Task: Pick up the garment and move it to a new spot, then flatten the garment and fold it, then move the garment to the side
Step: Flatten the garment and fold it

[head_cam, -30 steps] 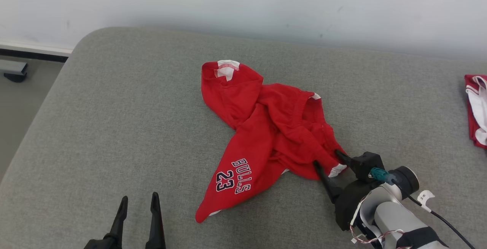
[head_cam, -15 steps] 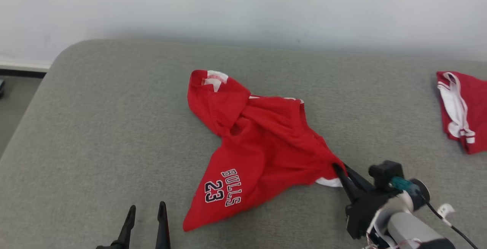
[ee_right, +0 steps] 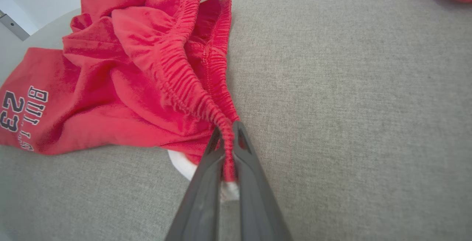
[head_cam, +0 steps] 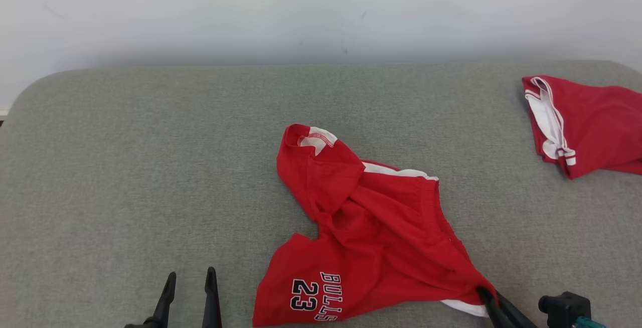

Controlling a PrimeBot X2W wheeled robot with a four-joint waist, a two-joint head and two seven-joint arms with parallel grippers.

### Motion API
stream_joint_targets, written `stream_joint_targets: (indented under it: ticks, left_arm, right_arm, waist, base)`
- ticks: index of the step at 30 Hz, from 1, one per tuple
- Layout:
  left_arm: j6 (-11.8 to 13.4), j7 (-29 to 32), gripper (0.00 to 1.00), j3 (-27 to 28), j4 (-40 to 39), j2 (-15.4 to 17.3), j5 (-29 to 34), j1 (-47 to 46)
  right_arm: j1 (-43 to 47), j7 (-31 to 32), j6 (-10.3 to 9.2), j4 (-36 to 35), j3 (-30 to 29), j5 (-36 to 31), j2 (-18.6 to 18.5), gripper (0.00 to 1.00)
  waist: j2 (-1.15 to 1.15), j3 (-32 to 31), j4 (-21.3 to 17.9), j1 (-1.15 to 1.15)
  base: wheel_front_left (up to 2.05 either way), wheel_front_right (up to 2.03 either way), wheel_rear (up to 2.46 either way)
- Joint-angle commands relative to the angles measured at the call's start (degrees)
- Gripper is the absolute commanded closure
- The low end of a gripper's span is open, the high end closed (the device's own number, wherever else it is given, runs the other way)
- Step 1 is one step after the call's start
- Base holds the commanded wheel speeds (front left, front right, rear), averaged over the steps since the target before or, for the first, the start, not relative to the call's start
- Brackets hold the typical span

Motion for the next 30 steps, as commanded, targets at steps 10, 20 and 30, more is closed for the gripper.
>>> stream_joint_targets:
  ticks: [10, 20, 30]
  left_arm:
    - [-0.52, -0.17, 0.00, -0.21, 1.31, -0.03, 0.62, -0.61]
    - [-0.58, -0.17, 0.00, -0.76, 1.61, -0.05, 0.27, 0.41]
    - [-0.07, -0.17, 0.00, -2.50, 2.11, -0.03, -0.42, 0.31]
  right_arm:
    - [1.17, 6.86, -0.12, -13.00, -0.61, -2.33, 0.97, 1.00]
    - [-8.12, 10.19, -0.12, -7.62, -0.17, 2.45, 1.35, 1.00]
    - [-16.64, 8.30, -0.12, 10.37, 0.20, 8.24, 3.78, 0.94]
  waist:
    - [0.00, -1.06, -0.57, 0.00]
    - [0.00, -2.23, 3.12, 0.00]
    - [0.00, -2.30, 5.41, 0.00]
  base:
    - [0.00, 0.00, 0.00]
    - [0.00, 0.00, 0.00]
    - [0.00, 0.00, 0.00]
